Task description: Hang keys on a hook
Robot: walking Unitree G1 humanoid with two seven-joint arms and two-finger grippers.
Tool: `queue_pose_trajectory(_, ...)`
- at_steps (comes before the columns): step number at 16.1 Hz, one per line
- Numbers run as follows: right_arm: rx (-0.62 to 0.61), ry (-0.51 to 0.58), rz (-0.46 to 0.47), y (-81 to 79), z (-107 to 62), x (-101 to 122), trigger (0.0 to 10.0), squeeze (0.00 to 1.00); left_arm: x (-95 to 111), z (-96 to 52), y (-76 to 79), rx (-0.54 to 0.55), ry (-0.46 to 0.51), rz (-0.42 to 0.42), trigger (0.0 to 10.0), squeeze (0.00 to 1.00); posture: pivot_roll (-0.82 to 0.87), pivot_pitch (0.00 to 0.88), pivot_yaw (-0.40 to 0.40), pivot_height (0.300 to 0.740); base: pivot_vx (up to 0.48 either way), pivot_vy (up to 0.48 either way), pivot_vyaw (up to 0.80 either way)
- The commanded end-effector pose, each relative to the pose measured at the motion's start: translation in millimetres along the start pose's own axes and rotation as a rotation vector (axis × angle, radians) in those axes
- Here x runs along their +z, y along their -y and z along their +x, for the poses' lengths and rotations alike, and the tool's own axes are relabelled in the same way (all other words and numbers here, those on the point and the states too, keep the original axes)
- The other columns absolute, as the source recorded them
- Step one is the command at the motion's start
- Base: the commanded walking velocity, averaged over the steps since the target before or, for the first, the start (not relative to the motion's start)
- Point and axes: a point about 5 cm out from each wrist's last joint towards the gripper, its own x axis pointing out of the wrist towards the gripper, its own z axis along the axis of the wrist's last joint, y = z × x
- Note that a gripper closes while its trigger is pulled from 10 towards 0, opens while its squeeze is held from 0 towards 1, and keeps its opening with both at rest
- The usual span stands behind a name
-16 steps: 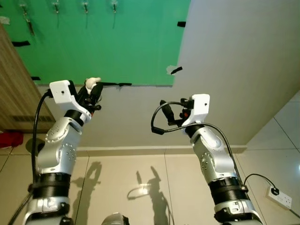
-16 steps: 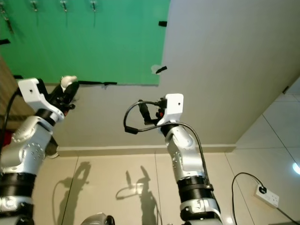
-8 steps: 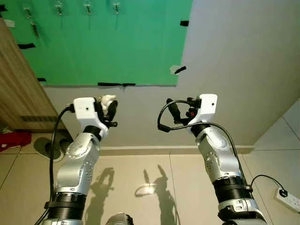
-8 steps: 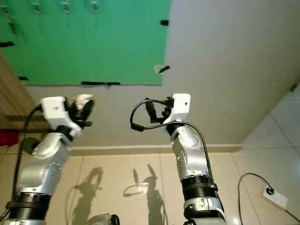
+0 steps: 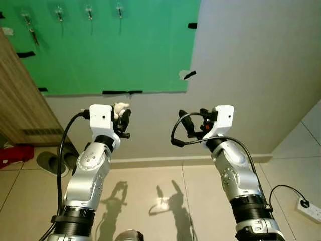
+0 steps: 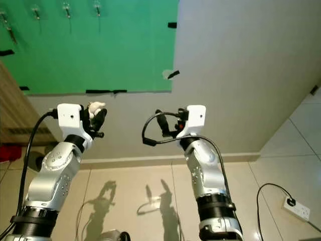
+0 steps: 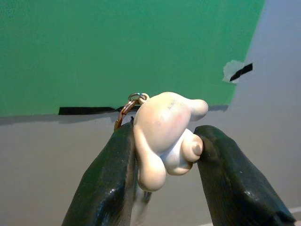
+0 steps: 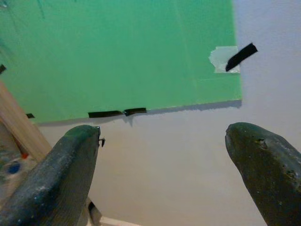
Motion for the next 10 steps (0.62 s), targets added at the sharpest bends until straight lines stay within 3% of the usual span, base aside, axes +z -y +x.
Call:
queue_pose_trajectory(1,0.034,0.000,0.000,-5.7,4.2,1.9,10.0,0.00,1.5,3.4,-4.2,0.011,0.005,0.035,10.0,0.00,0.00,0.000,0.042,0.740,0.000,0.000,0.00)
queue_pose_trajectory(2,0.034,-0.004,-0.006,-5.6,6.5,3.1,10.0,0.00,3.1,6.6,-6.7,0.023,0.004,0.037,10.0,0.00,0.00,0.000,0.038,0.740,0.000,0.000,0.00)
queue_pose_trajectory(3,-0.020,-0.010,-0.096,0.2,11.3,7.8,10.0,0.00,7.8,10.3,-8.7,0.031,0.020,0.061,10.0,0.00,0.00,0.000,0.031,0.740,0.000,0.000,0.41)
queue_pose_trajectory(5,-0.093,-0.014,-0.111,9.5,10.8,8.8,10.0,0.00,1.7,7.9,-13.5,0.063,0.001,0.054,10.0,0.00,0.00,0.000,0.027,0.740,0.000,0.000,0.00)
queue_pose_trajectory(7,-0.108,-0.026,-0.131,14.7,3.8,4.2,10.0,0.00,-14.0,-5.9,-18.0,0.099,-0.032,-0.009,10.0,0.00,0.00,0.000,0.024,0.740,0.000,0.000,0.00)
queue_pose_trajectory(10,-0.199,-0.020,-0.147,22.9,0.8,2.9,10.0,0.00,-16.5,-6.9,-19.5,0.125,-0.040,0.001,10.0,0.00,-0.01,0.000,0.027,0.740,0.000,0.472,0.00)
